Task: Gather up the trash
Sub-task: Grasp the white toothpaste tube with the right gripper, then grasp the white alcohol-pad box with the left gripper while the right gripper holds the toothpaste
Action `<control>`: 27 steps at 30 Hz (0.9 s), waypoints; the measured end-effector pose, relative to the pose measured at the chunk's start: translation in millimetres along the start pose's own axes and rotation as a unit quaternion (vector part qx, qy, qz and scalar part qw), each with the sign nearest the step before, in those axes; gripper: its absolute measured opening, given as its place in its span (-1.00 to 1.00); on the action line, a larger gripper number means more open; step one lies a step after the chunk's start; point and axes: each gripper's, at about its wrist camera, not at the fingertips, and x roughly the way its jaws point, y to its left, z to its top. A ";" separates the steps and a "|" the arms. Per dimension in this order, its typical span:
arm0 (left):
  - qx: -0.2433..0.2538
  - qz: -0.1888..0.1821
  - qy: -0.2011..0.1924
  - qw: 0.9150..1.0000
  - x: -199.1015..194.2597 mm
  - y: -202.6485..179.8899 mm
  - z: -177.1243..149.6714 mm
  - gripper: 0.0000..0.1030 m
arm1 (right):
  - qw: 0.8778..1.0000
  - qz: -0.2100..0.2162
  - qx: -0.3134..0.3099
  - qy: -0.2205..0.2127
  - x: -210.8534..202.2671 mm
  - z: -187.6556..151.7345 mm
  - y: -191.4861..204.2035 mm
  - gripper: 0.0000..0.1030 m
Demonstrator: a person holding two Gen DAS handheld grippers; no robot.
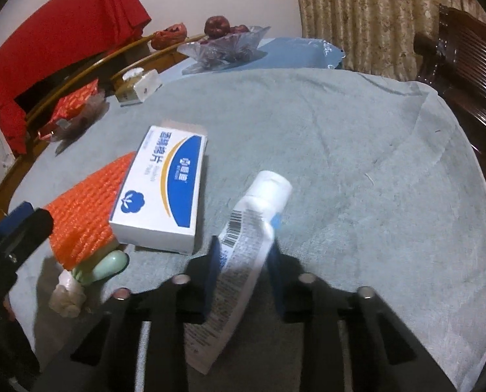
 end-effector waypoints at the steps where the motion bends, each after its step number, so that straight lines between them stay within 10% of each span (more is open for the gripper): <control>1: 0.001 -0.001 0.000 1.000 0.3 -1.0 0.1 0.78 | 1.000 0.005 0.002 -0.002 -2.5 1.1 -0.8 -0.75; 27: 0.004 -0.026 -0.001 1.000 1.5 -26.2 6.7 0.77 | 1.000 -0.021 -0.008 0.012 -12.8 -2.6 -16.9 -0.96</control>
